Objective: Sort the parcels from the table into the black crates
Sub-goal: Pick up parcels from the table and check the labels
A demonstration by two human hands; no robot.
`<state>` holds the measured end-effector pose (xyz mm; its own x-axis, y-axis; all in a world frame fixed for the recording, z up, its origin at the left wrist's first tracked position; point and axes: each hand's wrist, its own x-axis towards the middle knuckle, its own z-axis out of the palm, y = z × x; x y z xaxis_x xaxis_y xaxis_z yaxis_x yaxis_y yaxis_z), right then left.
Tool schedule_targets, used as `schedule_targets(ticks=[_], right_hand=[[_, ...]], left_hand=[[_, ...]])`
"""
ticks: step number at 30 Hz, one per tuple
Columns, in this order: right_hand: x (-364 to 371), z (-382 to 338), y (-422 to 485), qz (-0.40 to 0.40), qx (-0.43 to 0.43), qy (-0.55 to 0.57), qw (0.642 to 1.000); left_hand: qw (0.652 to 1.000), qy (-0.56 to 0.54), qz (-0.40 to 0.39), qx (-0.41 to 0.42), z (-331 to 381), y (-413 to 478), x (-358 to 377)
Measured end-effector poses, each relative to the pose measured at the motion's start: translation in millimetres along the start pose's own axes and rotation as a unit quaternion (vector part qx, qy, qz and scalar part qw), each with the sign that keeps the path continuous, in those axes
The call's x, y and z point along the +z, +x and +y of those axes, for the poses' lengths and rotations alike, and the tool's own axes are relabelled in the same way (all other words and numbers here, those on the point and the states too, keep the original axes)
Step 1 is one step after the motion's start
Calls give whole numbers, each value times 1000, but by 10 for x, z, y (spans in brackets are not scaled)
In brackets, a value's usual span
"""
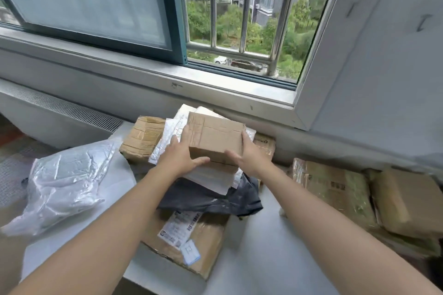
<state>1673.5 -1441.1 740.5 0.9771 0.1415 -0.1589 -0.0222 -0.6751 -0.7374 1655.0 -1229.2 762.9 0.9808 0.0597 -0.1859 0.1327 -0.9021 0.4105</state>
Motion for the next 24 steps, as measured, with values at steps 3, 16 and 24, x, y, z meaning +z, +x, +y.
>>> schedule_targets(ticks=[3, 16, 24], right_hand=[[60, -79, 49, 54, 50, 70, 995], [-751, 589, -635, 243, 176, -91, 950], [-1084, 1196, -1051, 163, 262, -176, 935]], left_hand=[[992, -98, 2, 76, -2, 52, 26], [948, -245, -96, 179, 1128, 17, 687], [932, -200, -215, 210, 1733, -136, 1325]])
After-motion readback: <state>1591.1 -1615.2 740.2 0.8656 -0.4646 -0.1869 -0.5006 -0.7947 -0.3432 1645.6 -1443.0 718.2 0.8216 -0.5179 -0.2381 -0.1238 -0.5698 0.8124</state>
